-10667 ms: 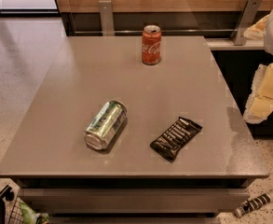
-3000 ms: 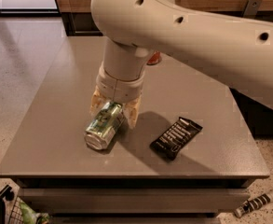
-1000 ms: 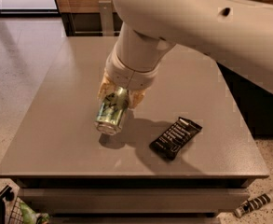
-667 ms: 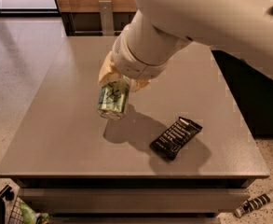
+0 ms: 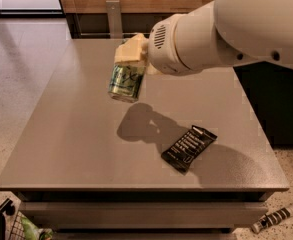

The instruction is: Place green can upright

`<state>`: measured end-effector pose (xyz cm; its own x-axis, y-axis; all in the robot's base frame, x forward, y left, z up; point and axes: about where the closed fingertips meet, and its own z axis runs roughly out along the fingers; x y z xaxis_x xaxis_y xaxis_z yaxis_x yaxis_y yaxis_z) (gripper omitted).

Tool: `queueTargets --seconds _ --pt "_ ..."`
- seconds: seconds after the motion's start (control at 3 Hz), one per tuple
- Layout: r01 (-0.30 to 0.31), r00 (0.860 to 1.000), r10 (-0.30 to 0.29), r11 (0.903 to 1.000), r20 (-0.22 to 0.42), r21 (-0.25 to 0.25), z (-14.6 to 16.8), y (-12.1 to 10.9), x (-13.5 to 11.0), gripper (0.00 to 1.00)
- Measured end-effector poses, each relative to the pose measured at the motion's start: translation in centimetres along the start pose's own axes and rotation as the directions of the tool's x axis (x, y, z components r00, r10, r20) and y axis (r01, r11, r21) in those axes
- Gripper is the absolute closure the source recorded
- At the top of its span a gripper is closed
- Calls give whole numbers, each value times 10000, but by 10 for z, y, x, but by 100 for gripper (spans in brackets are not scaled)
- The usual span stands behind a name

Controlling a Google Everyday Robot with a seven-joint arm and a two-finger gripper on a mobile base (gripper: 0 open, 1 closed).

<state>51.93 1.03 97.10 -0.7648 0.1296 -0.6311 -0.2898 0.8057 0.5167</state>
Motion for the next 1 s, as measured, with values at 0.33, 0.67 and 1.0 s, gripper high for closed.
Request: queueTargets --seconds 0.33,0.67,1.0 --pt "-98 9982 148 9964 581 -844 -5 -2 -10 100" --pt "86 9977 31 9852 679 -1711 -12 6 -9 100" --pt "934 9930 -782 9785 885 -1839 -16 10 -9 100"
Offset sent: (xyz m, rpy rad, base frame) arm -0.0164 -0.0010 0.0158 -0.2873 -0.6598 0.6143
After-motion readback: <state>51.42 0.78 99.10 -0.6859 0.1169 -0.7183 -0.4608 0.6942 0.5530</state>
